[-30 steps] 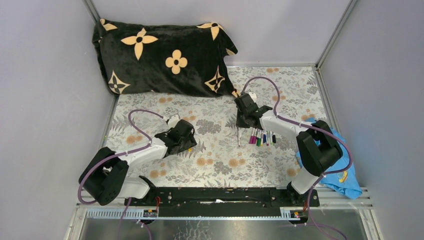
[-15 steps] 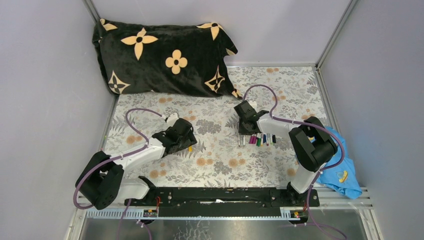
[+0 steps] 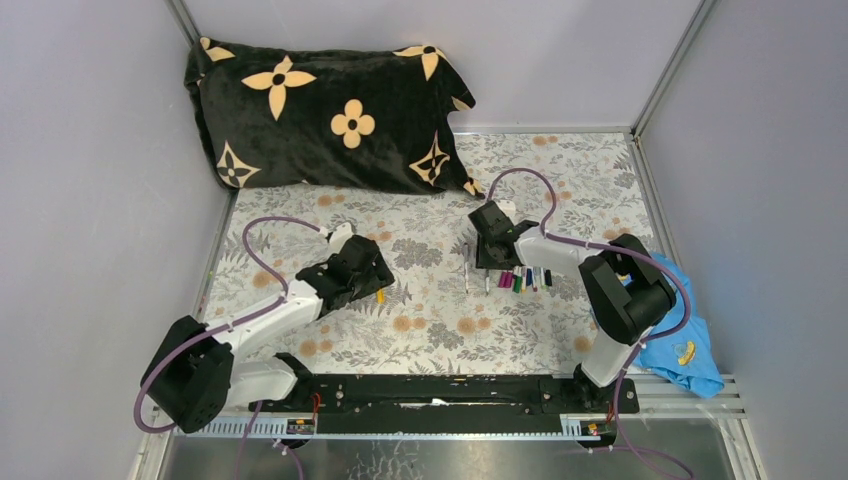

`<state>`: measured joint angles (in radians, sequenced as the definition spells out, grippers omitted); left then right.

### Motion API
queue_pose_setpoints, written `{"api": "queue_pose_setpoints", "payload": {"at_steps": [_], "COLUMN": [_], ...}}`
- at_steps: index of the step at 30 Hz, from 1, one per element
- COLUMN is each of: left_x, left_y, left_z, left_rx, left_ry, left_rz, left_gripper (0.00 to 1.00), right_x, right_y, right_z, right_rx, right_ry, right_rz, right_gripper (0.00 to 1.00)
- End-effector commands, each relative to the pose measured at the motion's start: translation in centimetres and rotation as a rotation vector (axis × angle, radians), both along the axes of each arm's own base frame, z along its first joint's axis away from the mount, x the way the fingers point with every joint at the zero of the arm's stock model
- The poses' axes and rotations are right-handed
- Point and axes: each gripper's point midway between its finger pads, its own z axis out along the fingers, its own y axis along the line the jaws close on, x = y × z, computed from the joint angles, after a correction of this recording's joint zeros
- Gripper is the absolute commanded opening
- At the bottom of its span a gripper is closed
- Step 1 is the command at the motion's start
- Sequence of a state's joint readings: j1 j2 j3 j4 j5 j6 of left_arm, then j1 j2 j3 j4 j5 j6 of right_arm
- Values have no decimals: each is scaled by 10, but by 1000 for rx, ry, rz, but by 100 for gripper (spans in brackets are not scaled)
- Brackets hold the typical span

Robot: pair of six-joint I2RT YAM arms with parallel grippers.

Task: Open the pen caps

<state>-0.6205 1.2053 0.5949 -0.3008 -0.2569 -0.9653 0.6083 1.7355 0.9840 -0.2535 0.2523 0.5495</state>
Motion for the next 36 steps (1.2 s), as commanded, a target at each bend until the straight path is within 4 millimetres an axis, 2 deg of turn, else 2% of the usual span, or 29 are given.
{"api": "queue_pose_setpoints", "payload": {"at_steps": [1, 5, 8, 18, 36], "left_x": [12, 13, 13, 12, 12], "left_y": [-7, -12, -15, -19, -20], "left_z": [24, 31, 36, 43, 42], "left_rx": [-43, -76, -92, -116, -121], "left_ry": [-63, -87, -105, -144, -159], "left_rz": [-4, -20, -36, -82, -93], "left_gripper": [74, 74, 74, 74, 74], "right_x": [10, 14, 15, 20, 27], "right_y": [-16, -25, -29, -43, -42], "right_z": [35, 51, 52, 38, 18], "right_rx": [-54, -88, -104, -134, -116], "right_ry": [-86, -120, -117, -86, -38], "right_rz": [-42, -68, -78, -136, -142], "right_gripper": [44, 44, 43, 42, 42]}}
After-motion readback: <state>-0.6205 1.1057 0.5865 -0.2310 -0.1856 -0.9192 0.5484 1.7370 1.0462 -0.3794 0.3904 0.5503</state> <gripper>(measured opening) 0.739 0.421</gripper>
